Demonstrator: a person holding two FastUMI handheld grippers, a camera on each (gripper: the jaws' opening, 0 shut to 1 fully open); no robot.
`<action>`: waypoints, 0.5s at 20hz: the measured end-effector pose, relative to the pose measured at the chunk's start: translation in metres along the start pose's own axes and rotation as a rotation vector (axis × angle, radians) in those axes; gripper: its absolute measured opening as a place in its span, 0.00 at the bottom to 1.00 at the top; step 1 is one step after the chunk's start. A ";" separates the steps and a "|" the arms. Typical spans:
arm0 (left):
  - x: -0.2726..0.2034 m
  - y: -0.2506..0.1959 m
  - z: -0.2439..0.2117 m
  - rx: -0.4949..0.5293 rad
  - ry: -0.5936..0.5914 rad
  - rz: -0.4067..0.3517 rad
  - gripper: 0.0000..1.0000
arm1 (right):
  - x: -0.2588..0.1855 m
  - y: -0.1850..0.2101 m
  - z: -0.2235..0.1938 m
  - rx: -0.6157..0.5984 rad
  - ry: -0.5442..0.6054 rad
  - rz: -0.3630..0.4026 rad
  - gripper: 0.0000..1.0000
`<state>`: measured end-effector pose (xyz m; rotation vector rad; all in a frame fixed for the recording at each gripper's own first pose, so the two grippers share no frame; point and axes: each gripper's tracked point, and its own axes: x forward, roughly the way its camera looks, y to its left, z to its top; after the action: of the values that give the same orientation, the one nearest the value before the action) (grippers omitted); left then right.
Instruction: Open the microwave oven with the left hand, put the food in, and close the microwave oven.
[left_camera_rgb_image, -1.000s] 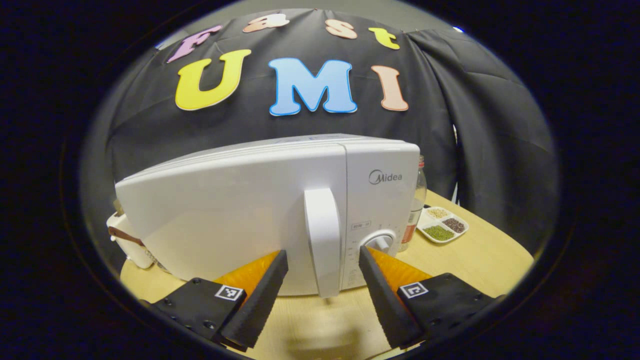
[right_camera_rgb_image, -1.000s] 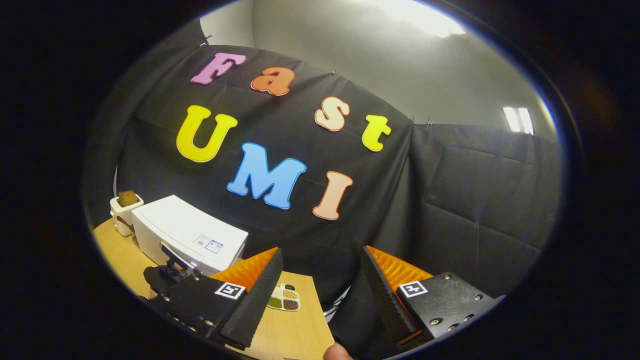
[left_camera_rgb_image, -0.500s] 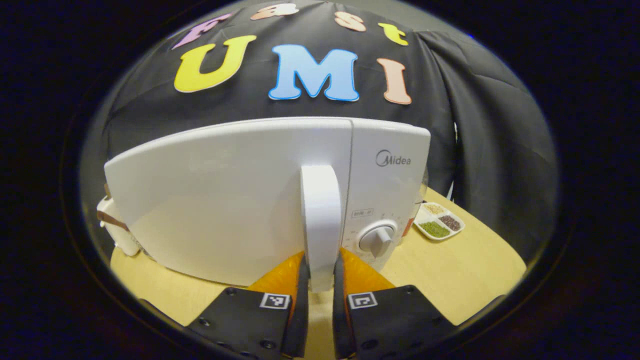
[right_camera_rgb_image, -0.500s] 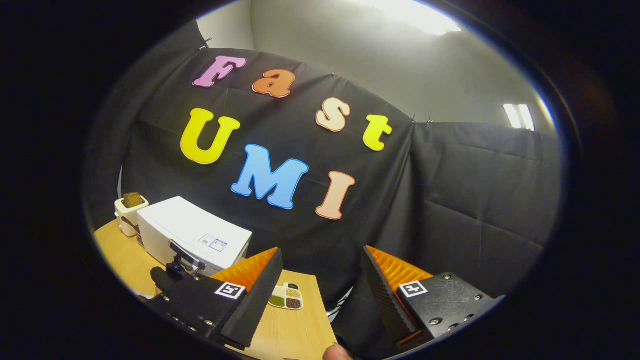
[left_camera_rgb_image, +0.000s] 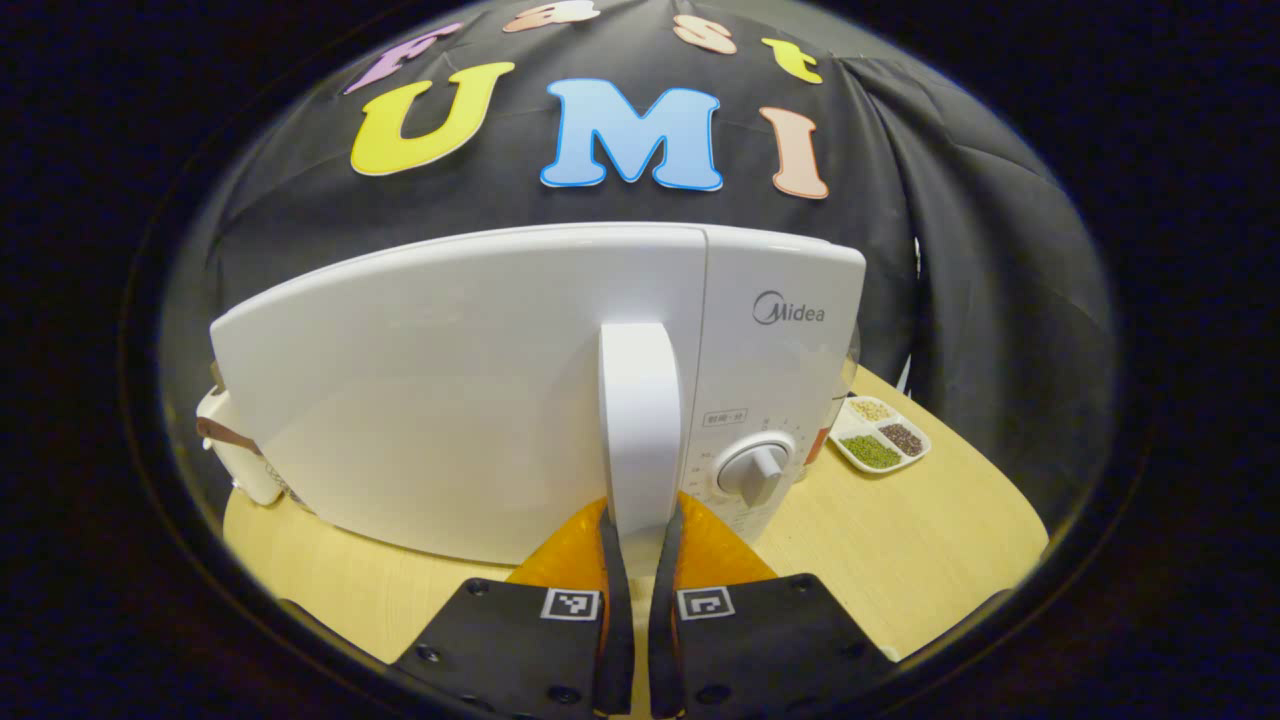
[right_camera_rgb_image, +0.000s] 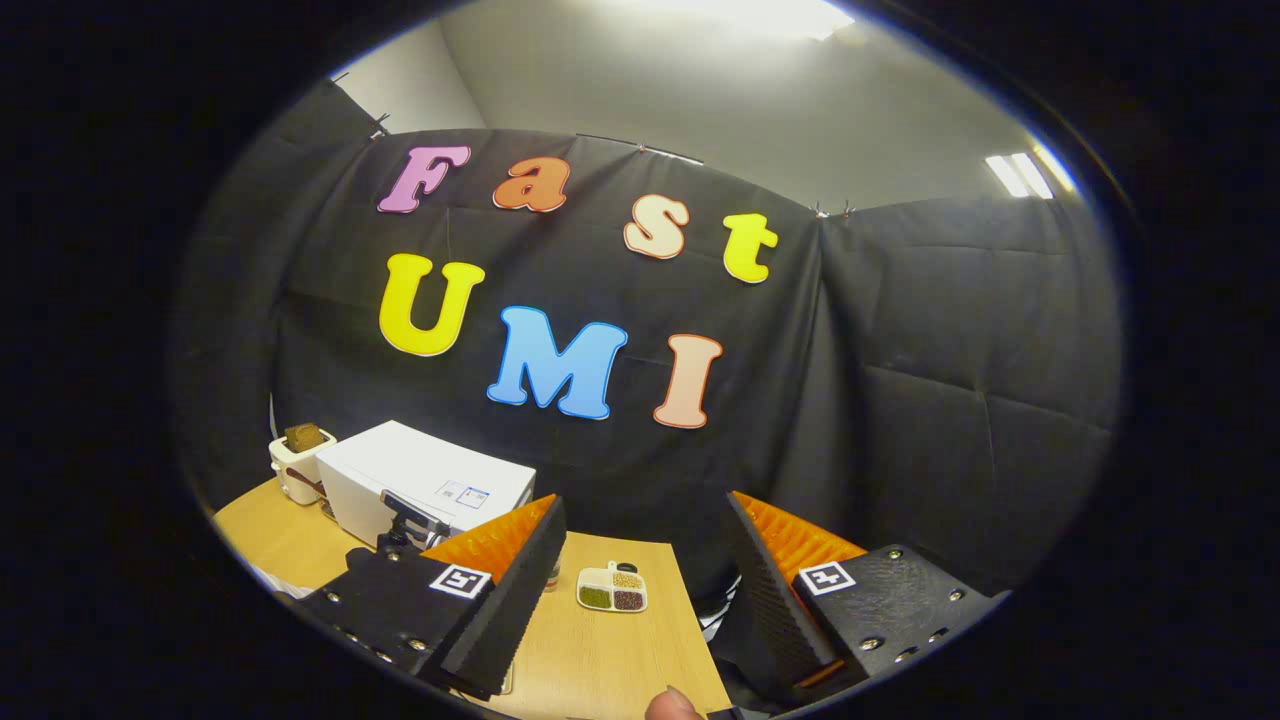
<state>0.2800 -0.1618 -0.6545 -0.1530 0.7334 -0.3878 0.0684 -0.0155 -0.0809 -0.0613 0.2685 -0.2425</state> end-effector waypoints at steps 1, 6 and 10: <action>-0.001 0.000 -0.001 0.005 0.010 0.001 0.12 | -0.003 -0.004 -0.002 0.001 0.000 0.002 0.96; -0.042 0.003 -0.023 -0.003 0.000 0.009 0.14 | -0.012 -0.028 0.000 0.025 -0.024 -0.014 0.96; -0.116 0.027 -0.063 -0.023 -0.048 0.076 0.14 | -0.008 -0.025 -0.003 0.051 -0.031 0.023 0.96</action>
<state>0.1668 -0.0908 -0.6359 -0.1549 0.6942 -0.3025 0.0541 -0.0382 -0.0797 -0.0119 0.2318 -0.2252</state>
